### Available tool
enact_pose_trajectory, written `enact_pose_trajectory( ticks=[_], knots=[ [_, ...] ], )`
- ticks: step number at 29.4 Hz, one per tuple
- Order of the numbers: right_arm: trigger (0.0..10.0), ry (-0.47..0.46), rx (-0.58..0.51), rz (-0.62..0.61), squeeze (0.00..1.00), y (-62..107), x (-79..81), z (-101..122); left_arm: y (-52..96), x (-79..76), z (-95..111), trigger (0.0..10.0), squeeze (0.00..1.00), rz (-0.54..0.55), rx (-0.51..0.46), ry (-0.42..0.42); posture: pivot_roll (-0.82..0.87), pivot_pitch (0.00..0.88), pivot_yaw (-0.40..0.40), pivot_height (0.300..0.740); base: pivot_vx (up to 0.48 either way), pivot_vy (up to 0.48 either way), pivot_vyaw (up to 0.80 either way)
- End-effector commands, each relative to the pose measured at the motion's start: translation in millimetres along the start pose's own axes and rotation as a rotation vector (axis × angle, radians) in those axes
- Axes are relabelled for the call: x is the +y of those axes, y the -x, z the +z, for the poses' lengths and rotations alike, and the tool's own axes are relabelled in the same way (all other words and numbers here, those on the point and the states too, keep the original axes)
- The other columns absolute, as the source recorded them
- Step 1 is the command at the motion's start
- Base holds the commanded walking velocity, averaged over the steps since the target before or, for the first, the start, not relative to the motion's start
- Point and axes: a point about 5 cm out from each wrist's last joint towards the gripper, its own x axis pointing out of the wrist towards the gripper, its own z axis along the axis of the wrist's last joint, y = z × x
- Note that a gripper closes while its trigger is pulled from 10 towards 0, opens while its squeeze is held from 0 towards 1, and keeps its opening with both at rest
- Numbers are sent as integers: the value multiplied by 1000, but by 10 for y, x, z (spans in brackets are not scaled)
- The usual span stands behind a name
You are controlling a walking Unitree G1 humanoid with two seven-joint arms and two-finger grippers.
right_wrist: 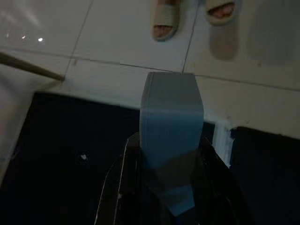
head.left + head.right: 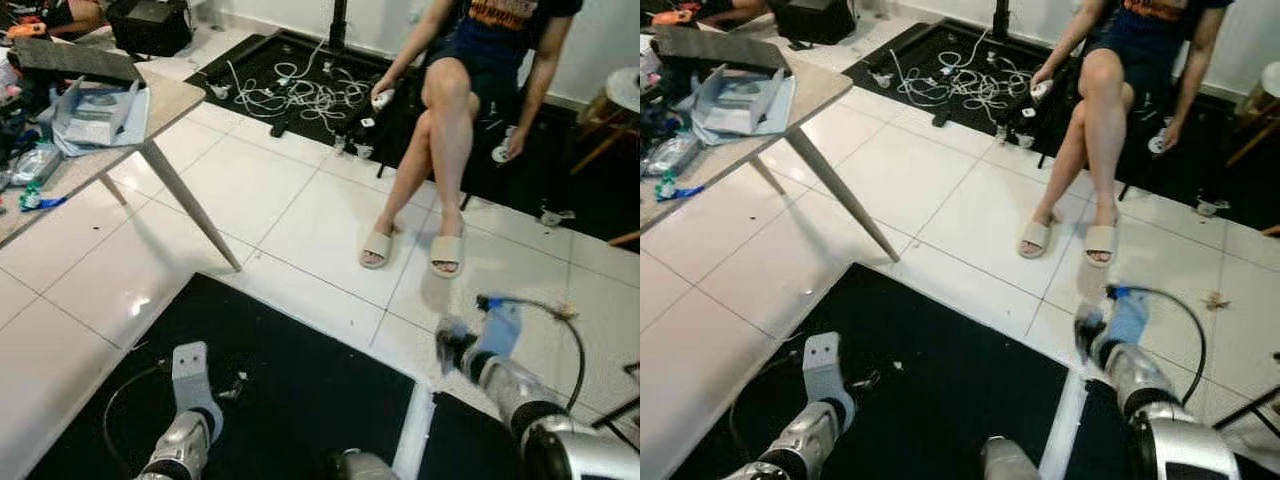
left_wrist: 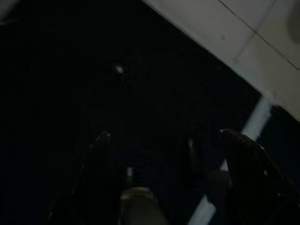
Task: Picking trash to rubbish bin
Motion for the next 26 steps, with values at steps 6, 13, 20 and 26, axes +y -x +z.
enact_pose_trajectory(
  ticks=[6, 13, 20, 26],
  knots=[
    [10000, -5, 31, 1, 0, 14, -1, -102, 9, -4, -45, 10000, 0, -5, 12, -7, 1, 86, 6, 740, 0, 0, -771],
    [10000, 3, 16, 17, 0, -1, 31, -60, 9, -7, -44, 10000, 0, -6, 9, -4, -1, 85, 3, 740, 0, 0, -772],
    [10000, 11, 11, 22, 0, -7, 41, -38, 9, -13, -46, 10000, 0, -9, 7, -4, 0, 78, -1, 740, 0, 0, -774],
    [10000, 17, 19, 24, 0, -6, 48, -63, 10, -16, -51, 10000, 0, -9, 9, -9, 0, 74, -2, 740, 0, 0, -771]
  ],
)
